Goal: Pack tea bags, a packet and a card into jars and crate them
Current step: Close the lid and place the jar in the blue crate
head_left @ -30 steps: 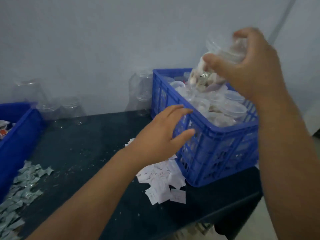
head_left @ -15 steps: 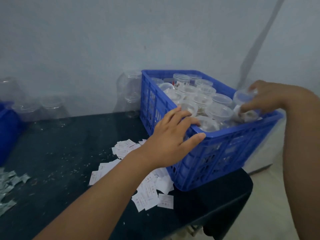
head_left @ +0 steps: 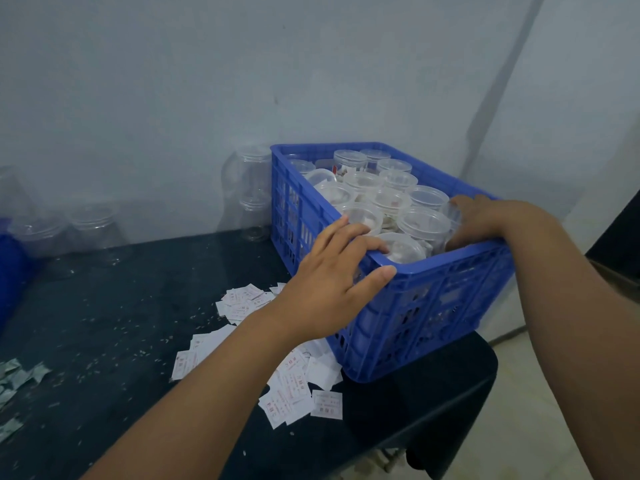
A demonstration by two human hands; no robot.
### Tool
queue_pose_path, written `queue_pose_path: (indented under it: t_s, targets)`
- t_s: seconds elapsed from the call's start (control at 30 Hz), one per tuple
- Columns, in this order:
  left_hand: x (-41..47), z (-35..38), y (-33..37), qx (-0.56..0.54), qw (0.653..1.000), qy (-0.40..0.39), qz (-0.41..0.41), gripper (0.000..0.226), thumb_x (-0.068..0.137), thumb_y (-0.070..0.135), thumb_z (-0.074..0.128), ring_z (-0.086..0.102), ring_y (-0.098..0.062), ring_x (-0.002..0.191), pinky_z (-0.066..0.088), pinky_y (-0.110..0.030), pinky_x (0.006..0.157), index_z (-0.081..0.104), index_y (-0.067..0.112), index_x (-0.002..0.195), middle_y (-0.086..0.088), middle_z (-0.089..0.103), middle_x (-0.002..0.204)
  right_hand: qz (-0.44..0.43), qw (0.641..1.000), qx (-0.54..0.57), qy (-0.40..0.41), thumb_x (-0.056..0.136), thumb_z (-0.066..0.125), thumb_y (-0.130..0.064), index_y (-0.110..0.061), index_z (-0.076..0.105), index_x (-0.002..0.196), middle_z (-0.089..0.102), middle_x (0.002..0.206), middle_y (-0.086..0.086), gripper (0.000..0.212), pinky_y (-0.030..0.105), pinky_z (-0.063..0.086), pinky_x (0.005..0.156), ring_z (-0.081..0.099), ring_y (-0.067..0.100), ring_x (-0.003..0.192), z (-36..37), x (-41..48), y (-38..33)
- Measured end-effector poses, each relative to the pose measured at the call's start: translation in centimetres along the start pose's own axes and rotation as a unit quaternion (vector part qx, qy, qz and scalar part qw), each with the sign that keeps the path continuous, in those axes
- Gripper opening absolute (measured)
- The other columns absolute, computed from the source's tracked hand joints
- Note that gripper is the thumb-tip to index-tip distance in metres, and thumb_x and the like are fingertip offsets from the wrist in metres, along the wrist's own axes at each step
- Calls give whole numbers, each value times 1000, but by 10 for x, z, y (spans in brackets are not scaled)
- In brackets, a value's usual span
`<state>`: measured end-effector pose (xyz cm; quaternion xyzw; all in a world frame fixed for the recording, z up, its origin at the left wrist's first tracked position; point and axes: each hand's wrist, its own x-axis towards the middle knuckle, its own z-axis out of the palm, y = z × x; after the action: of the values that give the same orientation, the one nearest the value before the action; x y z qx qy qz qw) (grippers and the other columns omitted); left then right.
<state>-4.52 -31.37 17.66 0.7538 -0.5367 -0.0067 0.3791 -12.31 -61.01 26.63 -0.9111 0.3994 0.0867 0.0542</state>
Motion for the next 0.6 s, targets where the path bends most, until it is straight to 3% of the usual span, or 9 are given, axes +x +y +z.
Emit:
queue_pose_path:
  t_s: [0.07,0.1,0.2,0.33,0.4,0.47,0.53,0.6]
  targets:
    - [0,0,-1,-3,1000,-1,3,42,99,72,34,-7,6,154,13,-35,121,44,51,134,26,25,157,-10,1000,4,20,77,94,-52,-32,10,174,20,178,8,130,54,40,123,35,37,159,-8,-9,0]
    - [0,0,-1,-3,1000,-2,5,41,100,71,34,-7,6,154,13,-35,120,45,51,134,26,26,157,-18,999,10,37,80,93,-46,-30,14,174,26,176,10,123,52,43,120,41,38,154,-14,-14,-2]
    - [-1,-1,1,2,1000,0,10,40,102,67,37,-6,6,154,11,-27,118,46,48,136,25,27,157,-85,986,26,143,93,81,-35,-22,41,164,51,161,13,83,50,49,113,56,37,137,-33,-36,-14]
    - [-4,-17,4,49,998,15,29,44,106,58,41,14,1,154,13,-14,115,50,42,146,22,38,158,-213,929,130,274,99,72,-40,-27,66,140,73,128,-5,44,36,54,95,70,19,111,-33,-80,-53]
    - [-9,-30,4,70,995,64,37,39,105,52,49,44,5,135,38,-18,110,58,37,140,22,56,141,-304,878,213,302,99,72,-40,-29,72,127,75,109,-15,30,24,55,84,71,5,96,-19,-106,-78]
    - [-21,-43,1,71,991,110,18,24,103,48,56,59,6,97,51,-20,82,66,37,123,26,64,105,-400,821,267,309,101,73,-32,-28,76,118,75,99,-17,18,21,55,76,70,3,91,1,-131,-102]
    - [-42,-55,-8,75,990,119,-10,11,102,47,57,58,0,69,41,-18,60,66,44,97,24,60,75,-484,771,272,312,103,71,-23,-21,78,108,73,90,-14,9,19,52,71,68,6,83,27,-150,-127]
    - [-71,-64,-23,105,986,125,-33,31,101,50,50,47,-6,54,26,-18,50,50,44,70,20,53,61,-538,736,266,313,101,65,-19,-14,78,94,70,80,-8,15,20,48,68,62,9,72,56,-162,-153]
